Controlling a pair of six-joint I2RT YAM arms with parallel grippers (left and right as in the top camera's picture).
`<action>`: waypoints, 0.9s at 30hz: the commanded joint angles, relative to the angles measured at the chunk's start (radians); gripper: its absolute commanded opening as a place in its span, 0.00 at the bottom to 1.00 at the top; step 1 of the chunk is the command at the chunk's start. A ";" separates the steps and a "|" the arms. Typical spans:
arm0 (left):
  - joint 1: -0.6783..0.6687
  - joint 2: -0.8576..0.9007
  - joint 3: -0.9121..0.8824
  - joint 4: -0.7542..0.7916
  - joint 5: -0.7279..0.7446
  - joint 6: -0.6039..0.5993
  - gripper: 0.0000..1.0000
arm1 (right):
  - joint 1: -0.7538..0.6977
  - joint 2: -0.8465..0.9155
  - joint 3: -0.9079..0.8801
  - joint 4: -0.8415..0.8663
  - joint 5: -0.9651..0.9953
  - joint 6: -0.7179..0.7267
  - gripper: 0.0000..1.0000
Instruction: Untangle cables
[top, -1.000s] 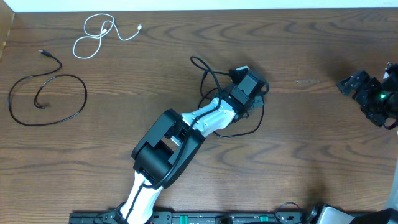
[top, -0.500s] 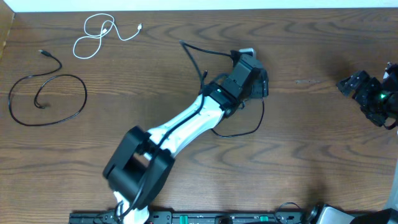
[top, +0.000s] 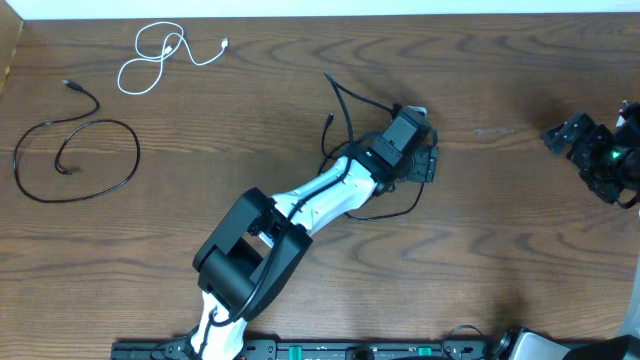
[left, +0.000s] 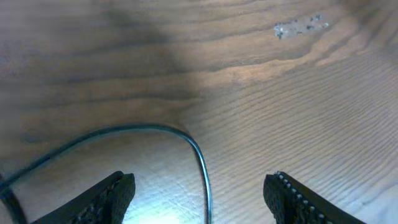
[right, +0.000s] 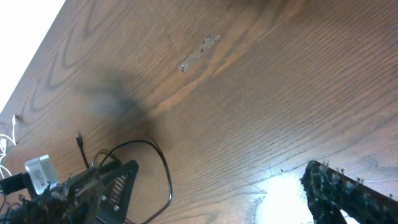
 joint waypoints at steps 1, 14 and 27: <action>0.005 0.031 -0.002 0.003 0.005 -0.303 0.73 | 0.003 0.000 0.016 0.000 -0.009 0.010 0.99; 0.006 0.169 -0.002 0.229 -0.078 -0.530 0.74 | 0.003 0.000 0.016 0.000 -0.009 0.010 0.99; 0.006 0.224 -0.002 0.245 -0.153 -0.531 0.56 | 0.003 0.000 0.016 0.000 -0.009 0.010 0.99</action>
